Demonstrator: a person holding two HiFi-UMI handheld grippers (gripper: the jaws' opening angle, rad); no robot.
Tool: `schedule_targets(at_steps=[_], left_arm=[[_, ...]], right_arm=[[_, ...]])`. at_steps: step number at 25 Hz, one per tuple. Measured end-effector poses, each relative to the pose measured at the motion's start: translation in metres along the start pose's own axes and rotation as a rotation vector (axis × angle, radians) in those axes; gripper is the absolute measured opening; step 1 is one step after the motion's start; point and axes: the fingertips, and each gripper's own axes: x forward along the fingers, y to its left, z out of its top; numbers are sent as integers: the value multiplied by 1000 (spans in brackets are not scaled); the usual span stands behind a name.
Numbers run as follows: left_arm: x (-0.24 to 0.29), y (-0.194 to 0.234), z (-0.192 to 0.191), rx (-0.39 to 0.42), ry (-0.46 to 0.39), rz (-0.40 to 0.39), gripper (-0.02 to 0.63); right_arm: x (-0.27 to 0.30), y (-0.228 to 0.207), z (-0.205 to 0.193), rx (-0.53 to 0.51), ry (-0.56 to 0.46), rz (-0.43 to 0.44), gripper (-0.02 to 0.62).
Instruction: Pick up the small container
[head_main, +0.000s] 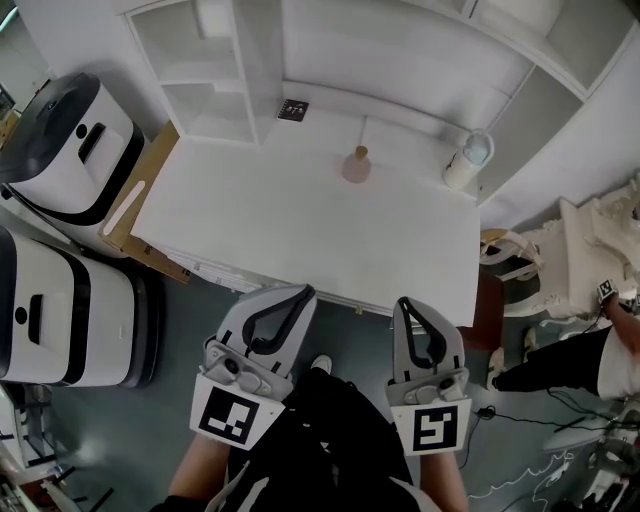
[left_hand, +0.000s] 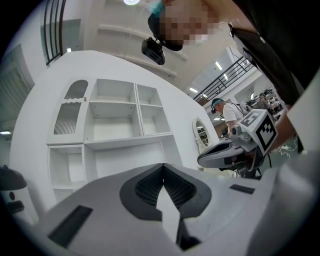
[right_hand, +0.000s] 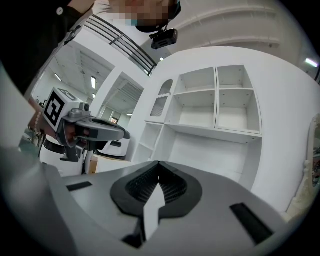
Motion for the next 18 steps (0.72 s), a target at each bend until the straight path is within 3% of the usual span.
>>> schedule_targets(at_steps=[18], left_arm=[[29,5,-10,-1,40,6,0]], right_arm=[[19,-19,-19,30,19,33,2]])
